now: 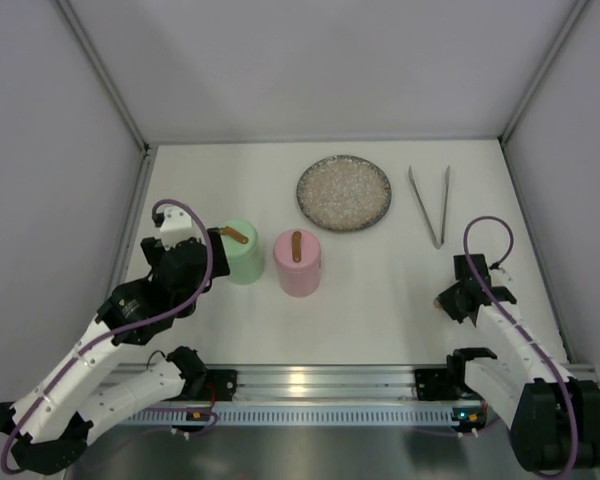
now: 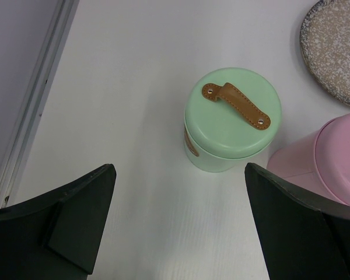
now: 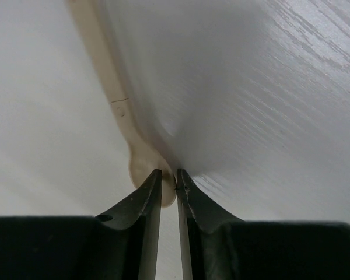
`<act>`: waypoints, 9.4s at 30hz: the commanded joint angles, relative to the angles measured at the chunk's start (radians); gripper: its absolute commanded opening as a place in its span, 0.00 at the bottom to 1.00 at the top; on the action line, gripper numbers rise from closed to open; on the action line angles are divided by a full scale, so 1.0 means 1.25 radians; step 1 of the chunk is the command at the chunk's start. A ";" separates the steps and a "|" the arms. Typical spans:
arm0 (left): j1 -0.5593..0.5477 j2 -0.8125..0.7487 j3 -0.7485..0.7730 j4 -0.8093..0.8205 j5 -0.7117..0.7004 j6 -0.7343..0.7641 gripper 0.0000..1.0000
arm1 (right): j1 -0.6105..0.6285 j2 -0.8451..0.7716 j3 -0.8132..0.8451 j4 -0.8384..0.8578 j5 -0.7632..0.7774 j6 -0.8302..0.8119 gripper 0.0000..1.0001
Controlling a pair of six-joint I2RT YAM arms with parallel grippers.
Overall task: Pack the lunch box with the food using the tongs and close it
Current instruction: Pick up the utensils from the center of the board, then place the utensils in the packing box, then reset both arms
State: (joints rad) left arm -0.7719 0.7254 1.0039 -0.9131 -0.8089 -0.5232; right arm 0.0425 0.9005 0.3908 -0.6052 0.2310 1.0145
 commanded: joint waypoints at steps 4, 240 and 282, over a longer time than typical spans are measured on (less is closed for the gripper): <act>0.004 -0.007 -0.004 0.033 -0.018 0.011 0.98 | -0.013 0.011 -0.012 0.042 -0.008 -0.021 0.03; 0.420 -0.151 0.162 -0.054 0.303 0.229 0.98 | 0.697 -0.172 0.597 -0.186 0.575 -0.592 0.99; 0.420 -0.233 0.071 -0.016 0.337 0.238 0.98 | 0.697 -0.356 0.524 -0.288 0.648 -0.512 0.99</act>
State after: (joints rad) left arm -0.2447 0.4263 1.0939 -0.9882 -0.3988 -0.2165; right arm 0.9199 0.4557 1.0332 -0.9585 1.0302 0.3679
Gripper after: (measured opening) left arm 0.984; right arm 0.993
